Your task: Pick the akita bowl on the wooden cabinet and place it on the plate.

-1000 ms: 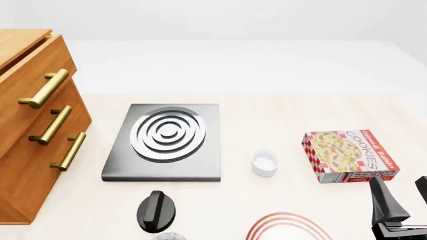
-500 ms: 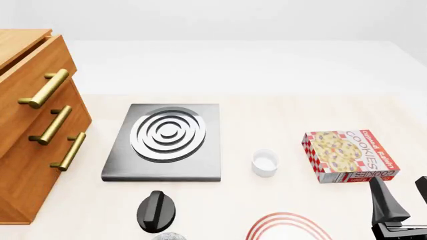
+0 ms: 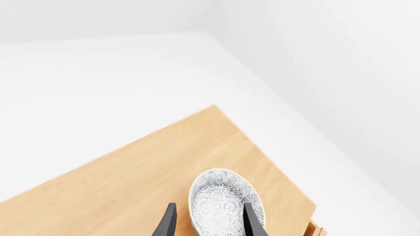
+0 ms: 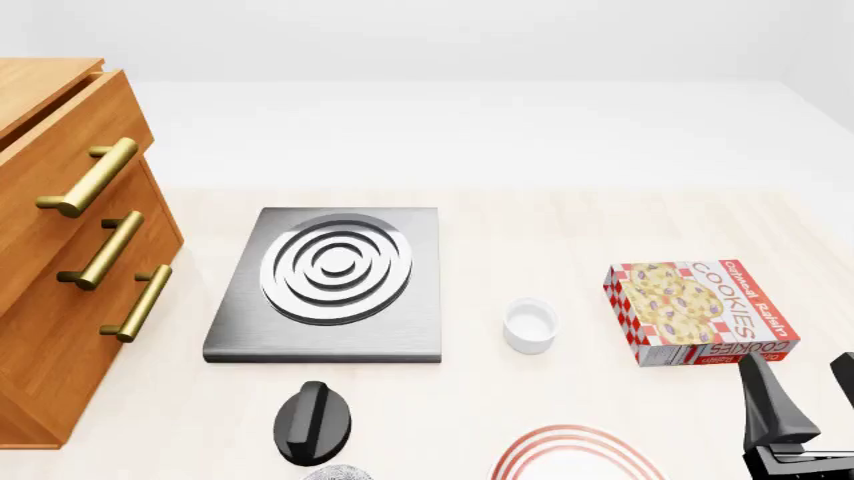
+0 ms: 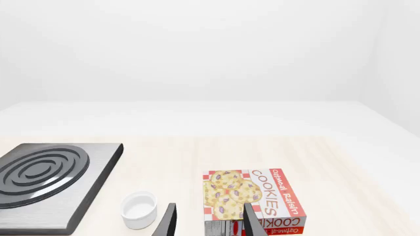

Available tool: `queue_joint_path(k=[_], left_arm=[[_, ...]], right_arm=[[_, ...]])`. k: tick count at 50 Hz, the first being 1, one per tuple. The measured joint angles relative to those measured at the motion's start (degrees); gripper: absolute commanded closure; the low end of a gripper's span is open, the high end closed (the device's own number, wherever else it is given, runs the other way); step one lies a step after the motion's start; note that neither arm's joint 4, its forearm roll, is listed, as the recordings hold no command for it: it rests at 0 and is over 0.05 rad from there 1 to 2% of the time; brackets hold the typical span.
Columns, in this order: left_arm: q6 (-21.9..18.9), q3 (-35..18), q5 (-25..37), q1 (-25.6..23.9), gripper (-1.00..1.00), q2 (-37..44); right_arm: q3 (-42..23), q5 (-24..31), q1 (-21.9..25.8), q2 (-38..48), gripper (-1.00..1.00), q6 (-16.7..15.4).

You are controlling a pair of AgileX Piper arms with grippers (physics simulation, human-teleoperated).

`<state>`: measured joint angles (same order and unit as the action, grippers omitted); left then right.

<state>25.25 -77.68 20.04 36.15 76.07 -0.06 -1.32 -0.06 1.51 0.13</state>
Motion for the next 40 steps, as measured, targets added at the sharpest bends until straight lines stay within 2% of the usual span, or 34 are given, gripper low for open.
queue_joint_path(k=[40], left_arm=[[2.0, 0.1, -1.6, -0.6, -1.0, 5.1]], right_arm=[[0.0, 0.0, 0.0, 0.0, -1.0, 0.0]])
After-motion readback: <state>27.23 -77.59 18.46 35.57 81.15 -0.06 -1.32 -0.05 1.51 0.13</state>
